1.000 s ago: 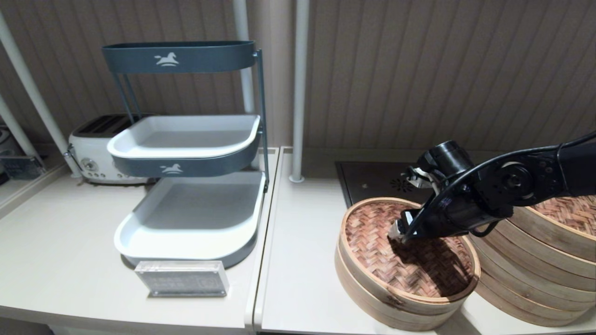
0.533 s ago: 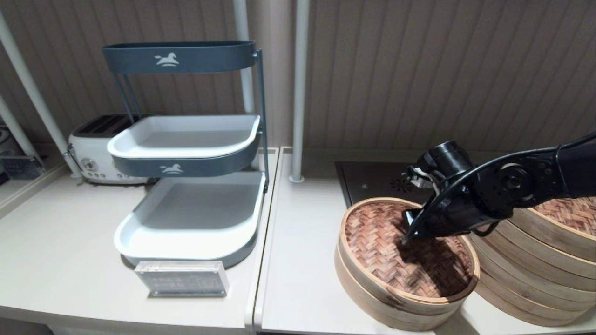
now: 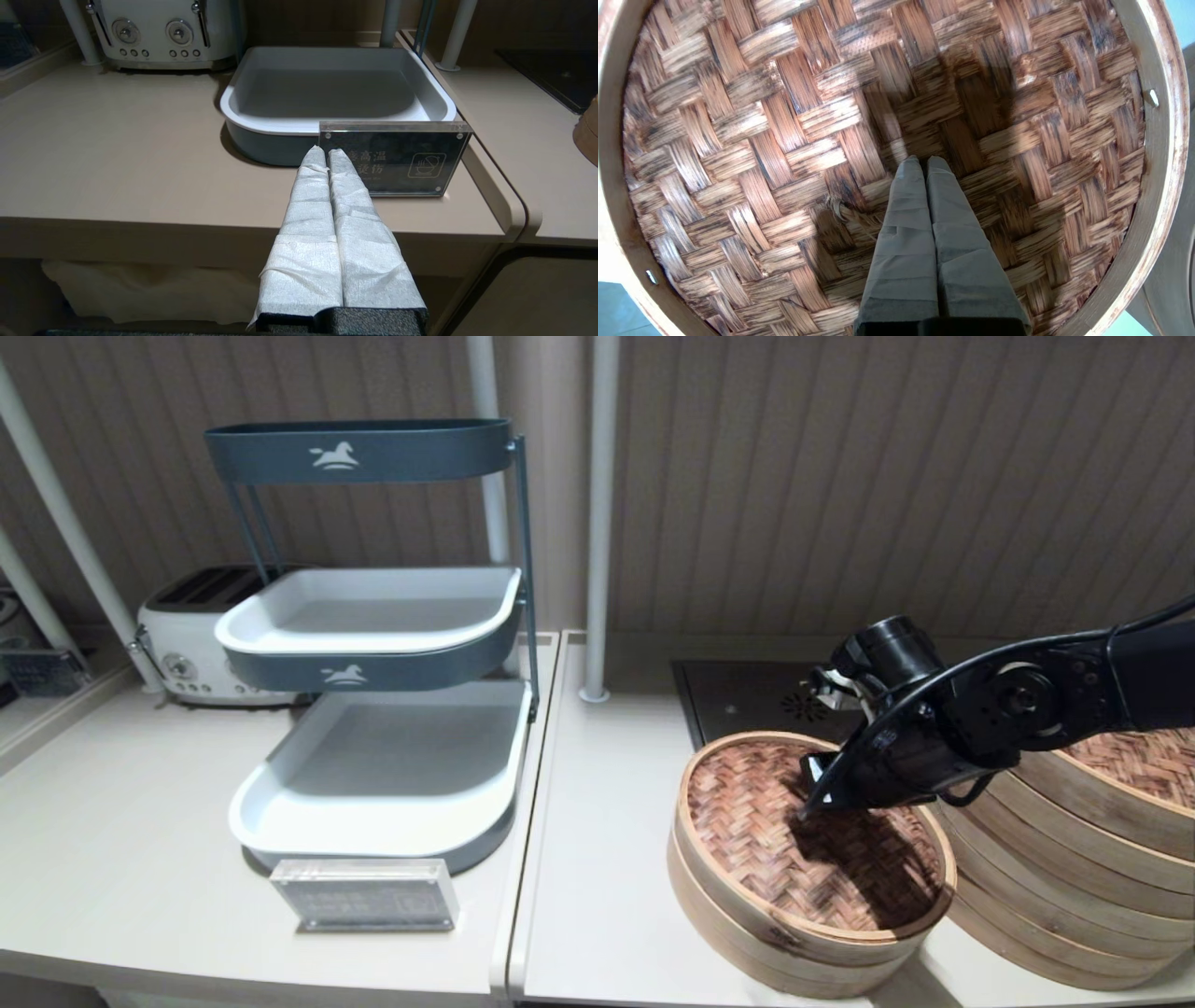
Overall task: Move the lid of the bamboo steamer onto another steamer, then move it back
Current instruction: Pick up the steamer
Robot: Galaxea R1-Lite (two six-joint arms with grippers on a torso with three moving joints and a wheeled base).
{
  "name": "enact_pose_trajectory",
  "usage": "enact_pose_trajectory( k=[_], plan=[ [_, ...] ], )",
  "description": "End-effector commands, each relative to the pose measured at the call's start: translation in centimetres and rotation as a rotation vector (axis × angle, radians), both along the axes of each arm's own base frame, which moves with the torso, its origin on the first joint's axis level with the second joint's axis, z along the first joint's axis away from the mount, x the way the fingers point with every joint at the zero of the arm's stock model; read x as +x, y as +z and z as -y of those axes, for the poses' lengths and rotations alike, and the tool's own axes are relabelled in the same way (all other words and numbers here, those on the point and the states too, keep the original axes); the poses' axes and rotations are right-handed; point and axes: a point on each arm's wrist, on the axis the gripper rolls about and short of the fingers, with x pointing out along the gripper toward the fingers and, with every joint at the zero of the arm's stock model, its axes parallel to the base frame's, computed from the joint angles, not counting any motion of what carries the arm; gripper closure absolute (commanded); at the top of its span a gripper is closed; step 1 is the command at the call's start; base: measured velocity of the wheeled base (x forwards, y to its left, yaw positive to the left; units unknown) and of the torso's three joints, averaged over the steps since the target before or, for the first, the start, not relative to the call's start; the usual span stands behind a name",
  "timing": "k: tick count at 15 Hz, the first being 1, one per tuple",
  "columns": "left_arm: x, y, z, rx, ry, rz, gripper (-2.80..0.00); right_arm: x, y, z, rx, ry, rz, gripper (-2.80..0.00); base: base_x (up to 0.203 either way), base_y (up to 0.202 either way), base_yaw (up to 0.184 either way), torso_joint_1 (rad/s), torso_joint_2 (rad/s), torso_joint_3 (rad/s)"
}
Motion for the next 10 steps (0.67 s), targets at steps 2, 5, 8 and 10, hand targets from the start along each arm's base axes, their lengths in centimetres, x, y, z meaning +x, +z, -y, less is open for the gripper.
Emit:
enact_pose_trajectory(
  k=[2, 5, 8, 10],
  plan=[
    [0.2, -0.8, 0.0, 0.0, 0.0, -0.026, 0.0, -0.5, 2.0, 0.0, 0.016, -0.042, 0.066, 0.0, 0.0, 0.0, 0.0, 0.0, 0.0, 0.0],
    [0.2, -0.8, 0.0, 0.0, 0.0, -0.026, 0.0, -0.8, 2.3, -1.0, -0.002, -0.079, 0.087, 0.0, 0.0, 0.0, 0.0, 0.0, 0.0, 0.0],
    [0.2, -0.8, 0.0, 0.0, 0.0, -0.028, 0.0, -1.3, 2.0, -1.5, -0.033, -0.075, 0.042, 0.0, 0.0, 0.0, 0.0, 0.0, 0.0, 0.0],
    [0.2, -0.8, 0.0, 0.0, 0.0, -0.026, 0.0, -1.1, 2.0, -1.8, -0.021, -0.088, 0.042, 0.0, 0.0, 0.0, 0.0, 0.0, 0.0, 0.0]
  ],
)
